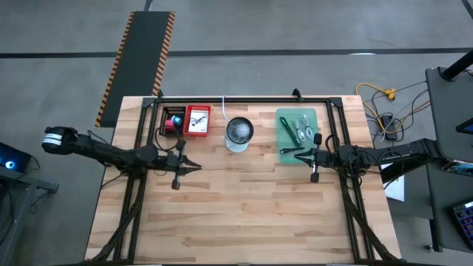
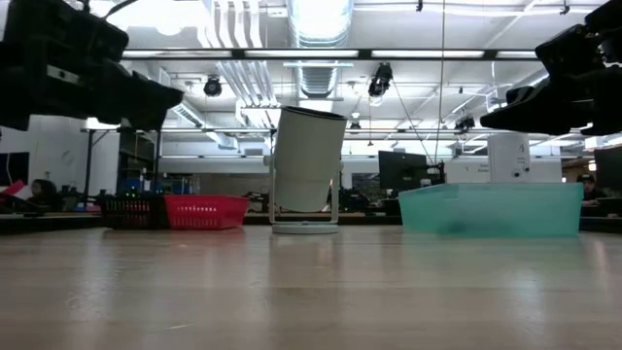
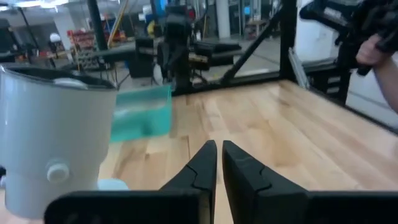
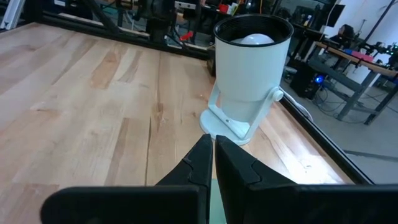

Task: Pick and place items into bin
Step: Return to Home Position

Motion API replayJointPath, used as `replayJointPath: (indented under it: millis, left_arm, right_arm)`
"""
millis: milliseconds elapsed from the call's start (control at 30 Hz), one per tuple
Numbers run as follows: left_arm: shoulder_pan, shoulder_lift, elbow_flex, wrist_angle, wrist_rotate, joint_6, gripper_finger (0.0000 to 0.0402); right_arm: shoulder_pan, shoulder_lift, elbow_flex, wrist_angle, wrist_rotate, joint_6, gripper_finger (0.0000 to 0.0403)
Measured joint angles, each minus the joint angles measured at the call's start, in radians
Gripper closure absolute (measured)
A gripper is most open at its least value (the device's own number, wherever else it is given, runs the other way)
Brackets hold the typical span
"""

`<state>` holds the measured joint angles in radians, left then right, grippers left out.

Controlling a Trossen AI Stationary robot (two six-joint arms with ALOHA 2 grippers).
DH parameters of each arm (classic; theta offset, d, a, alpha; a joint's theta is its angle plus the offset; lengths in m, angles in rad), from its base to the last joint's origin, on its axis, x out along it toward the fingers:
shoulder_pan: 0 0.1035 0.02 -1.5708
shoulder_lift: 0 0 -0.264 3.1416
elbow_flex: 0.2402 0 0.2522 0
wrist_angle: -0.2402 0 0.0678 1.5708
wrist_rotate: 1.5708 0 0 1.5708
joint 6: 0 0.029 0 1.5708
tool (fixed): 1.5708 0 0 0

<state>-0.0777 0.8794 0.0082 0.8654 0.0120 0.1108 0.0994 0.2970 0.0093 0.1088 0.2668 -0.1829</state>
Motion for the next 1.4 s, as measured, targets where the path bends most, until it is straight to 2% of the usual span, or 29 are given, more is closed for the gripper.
replayJointPath:
  millis: [633, 833, 933, 967, 1033, 1100, 1133, 1200, 1333, 1400]
  left_arm:
    - [-0.001, -0.636, -0.001, -0.7, -0.03, 0.005, 0.0391]
    - [-0.001, -0.794, -0.001, -0.835, -0.028, 0.016, 0.0391]
    - [-0.002, -0.857, -0.002, -0.844, -0.009, 0.041, 0.0391]
    - [-0.002, -0.856, -0.002, -0.845, -0.004, 0.048, 0.0391]
    - [-0.002, -0.846, -0.002, -0.848, -0.004, 0.053, 0.0391]
    - [-0.002, -0.832, -0.002, -0.848, -0.005, 0.038, 0.0391]
    - [-0.002, -0.818, -0.002, -0.847, -0.005, 0.023, 0.0391]
    - [-0.002, -0.793, -0.002, -0.851, -0.005, 0.003, 0.0391]
    - [-0.001, -0.753, -0.002, -0.851, -0.006, -0.008, 0.0391]
    - [-0.001, -0.746, -0.002, -0.852, -0.007, -0.024, 0.0391]
  right_arm:
    - [0.0, 0.002, 0.0, 0.0, 0.0, 0.011, 0.0394]
    - [0.0, 0.008, 0.0, 0.0, 0.0, 0.01, 0.0394]
    - [0.0, 0.008, 0.0, 0.021, -0.007, -0.002, 0.0394]
    - [0.0, 0.006, 0.0, 0.05, -0.024, -0.045, 0.0394]
    - [0.0, 0.003, 0.0, 0.108, -0.131, -0.116, 0.0394]
    - [0.001, 0.003, 0.002, 0.116, -0.241, -0.089, 0.0394]
    - [0.001, 0.0, 0.002, 0.1, -0.264, -0.065, 0.0394]
    - [0.001, -0.008, 0.001, 0.065, -0.234, -0.021, 0.0394]
    - [0.0, -0.025, 0.0, -0.023, 0.002, 0.058, 0.0394]
    - [0.0, -0.036, 0.0, -0.019, 0.073, 0.088, 0.0394]
